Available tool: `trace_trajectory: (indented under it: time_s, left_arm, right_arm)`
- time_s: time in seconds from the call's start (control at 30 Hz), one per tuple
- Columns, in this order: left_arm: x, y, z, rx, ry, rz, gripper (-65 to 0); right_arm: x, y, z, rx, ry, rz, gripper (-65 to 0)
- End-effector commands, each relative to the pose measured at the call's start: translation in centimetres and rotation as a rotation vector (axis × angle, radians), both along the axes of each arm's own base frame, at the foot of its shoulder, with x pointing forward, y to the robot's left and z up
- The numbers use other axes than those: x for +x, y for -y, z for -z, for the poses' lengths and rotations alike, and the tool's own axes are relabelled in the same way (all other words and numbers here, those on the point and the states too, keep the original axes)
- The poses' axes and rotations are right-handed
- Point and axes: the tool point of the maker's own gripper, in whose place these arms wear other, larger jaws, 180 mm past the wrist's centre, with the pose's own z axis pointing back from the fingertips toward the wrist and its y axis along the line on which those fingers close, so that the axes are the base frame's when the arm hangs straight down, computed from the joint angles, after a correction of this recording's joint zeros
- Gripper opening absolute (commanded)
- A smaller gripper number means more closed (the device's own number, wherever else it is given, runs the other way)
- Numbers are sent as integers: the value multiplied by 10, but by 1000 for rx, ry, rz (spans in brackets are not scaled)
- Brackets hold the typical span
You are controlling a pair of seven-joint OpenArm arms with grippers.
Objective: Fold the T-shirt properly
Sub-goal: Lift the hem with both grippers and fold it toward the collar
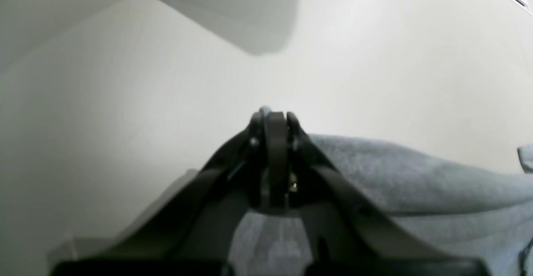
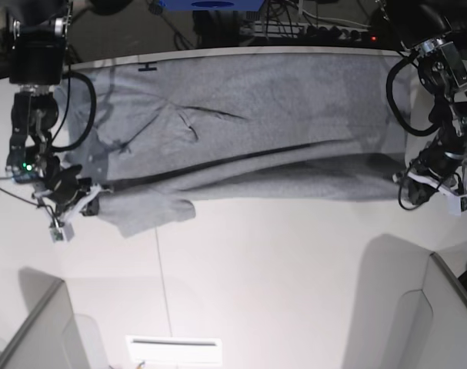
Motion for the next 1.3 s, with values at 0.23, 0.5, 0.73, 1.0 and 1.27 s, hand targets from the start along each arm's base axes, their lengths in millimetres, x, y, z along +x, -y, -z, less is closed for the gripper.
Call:
trace_trajectory:
  time_s: [0.23,0.5,0.73,1.0,1.27]
  left_arm:
    - [-5,0,-21,59,49,25,-650]
    - [-11,3,-37,94,85,34,-650]
    - [-18,-27,-55,114,131,-55,-650]
    - [-19,-18,-53,55,142,-30,-650]
    - [-33,-13,-42,35,102,-14,-650]
  right_arm:
    - [-17,16,-34,-18,54,46,-650]
    - [-35,6,-29,-23,22,26,-650]
    - [-32,-1,-18,12,4,36,-650]
    - [-24,-12,-13,40,15,27,-650]
    - [-36,-23,-37,11,79,-18,-650]
